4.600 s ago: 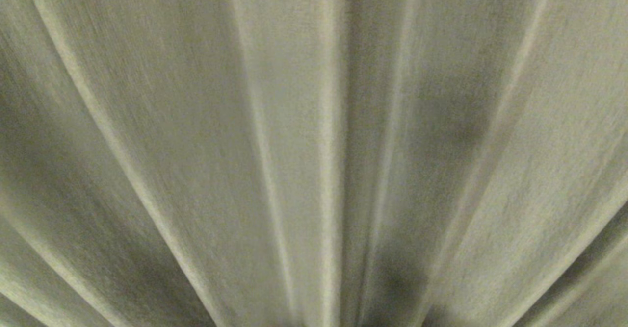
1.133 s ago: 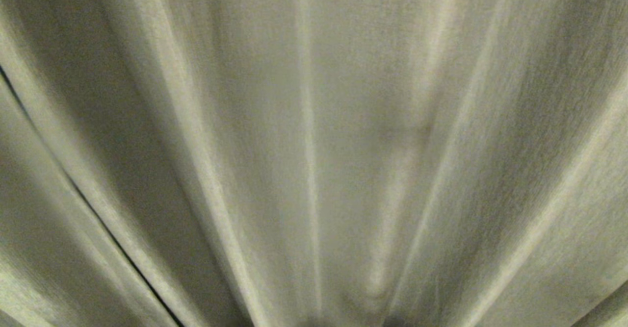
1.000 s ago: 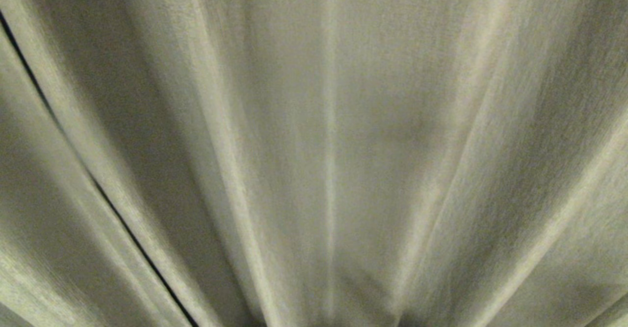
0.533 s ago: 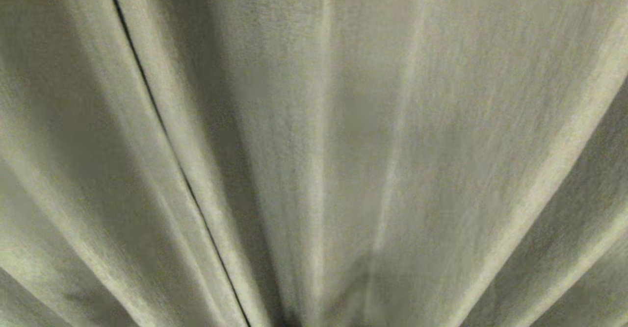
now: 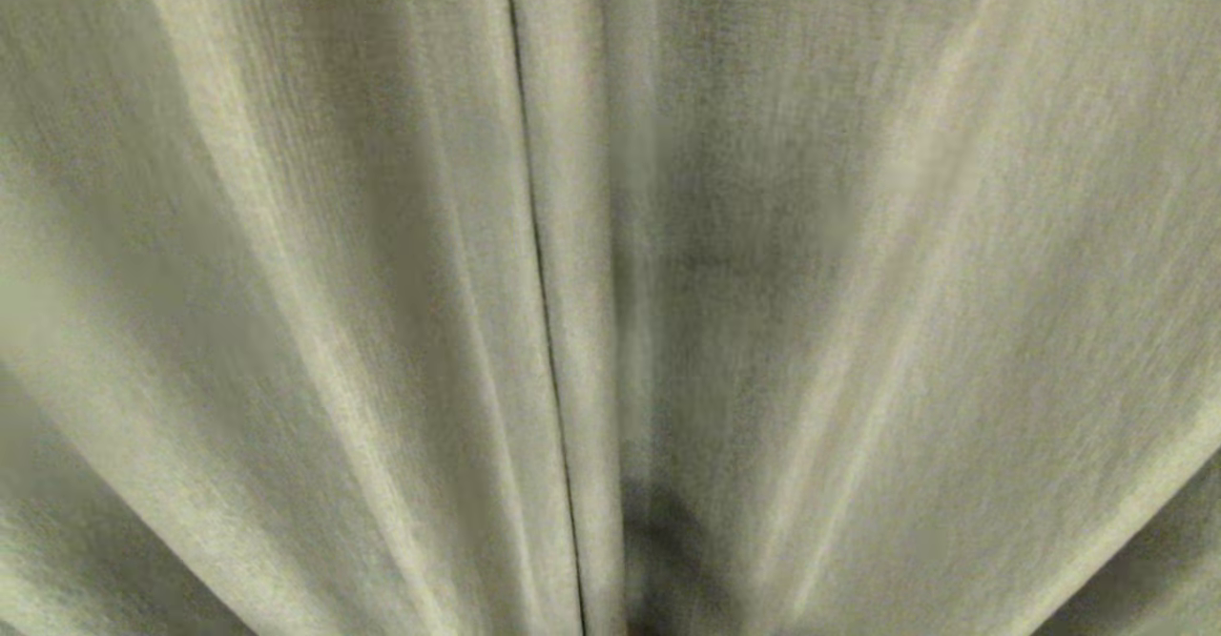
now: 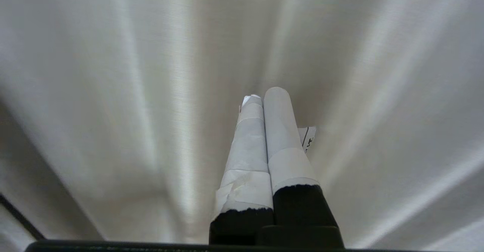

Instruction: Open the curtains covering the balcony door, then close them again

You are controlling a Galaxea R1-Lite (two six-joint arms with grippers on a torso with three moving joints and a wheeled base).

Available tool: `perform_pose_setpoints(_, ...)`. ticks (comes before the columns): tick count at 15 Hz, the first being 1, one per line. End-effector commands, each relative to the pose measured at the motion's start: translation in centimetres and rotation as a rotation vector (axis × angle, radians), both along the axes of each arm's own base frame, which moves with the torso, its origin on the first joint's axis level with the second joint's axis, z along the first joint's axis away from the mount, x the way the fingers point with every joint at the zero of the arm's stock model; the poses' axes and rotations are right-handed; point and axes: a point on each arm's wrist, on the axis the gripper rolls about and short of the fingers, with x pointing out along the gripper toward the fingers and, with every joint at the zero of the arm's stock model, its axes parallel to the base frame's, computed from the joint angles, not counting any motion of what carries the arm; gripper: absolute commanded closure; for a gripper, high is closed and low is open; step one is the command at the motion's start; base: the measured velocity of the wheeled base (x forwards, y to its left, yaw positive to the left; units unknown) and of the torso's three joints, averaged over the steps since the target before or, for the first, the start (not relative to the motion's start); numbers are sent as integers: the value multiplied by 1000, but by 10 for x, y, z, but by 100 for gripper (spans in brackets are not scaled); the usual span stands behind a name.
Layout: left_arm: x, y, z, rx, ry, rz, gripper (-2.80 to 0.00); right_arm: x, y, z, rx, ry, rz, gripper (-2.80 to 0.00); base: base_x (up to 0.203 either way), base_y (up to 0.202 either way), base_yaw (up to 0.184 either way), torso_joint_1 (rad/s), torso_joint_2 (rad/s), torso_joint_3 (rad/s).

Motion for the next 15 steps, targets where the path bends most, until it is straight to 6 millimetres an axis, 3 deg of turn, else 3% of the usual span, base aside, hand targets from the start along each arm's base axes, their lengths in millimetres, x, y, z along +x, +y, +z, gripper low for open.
perform_pose_setpoints(1, 0, 0, 0, -1, -2, 1, 0, 0, 0, 0, 0, 0, 1, 0, 0, 191, -1, 4, 0, 2)
perform_pose_setpoints(4, 0, 0, 0, -1, -3, 1, 0, 0, 0, 0, 1, 0, 1, 0, 0, 134, 0, 1, 0, 3)
perform_pose_setpoints(15, 0, 0, 0, -2, -3, 2, 0, 0, 0, 0, 10, 0, 2, 0, 0, 0, 0, 0, 0, 0)
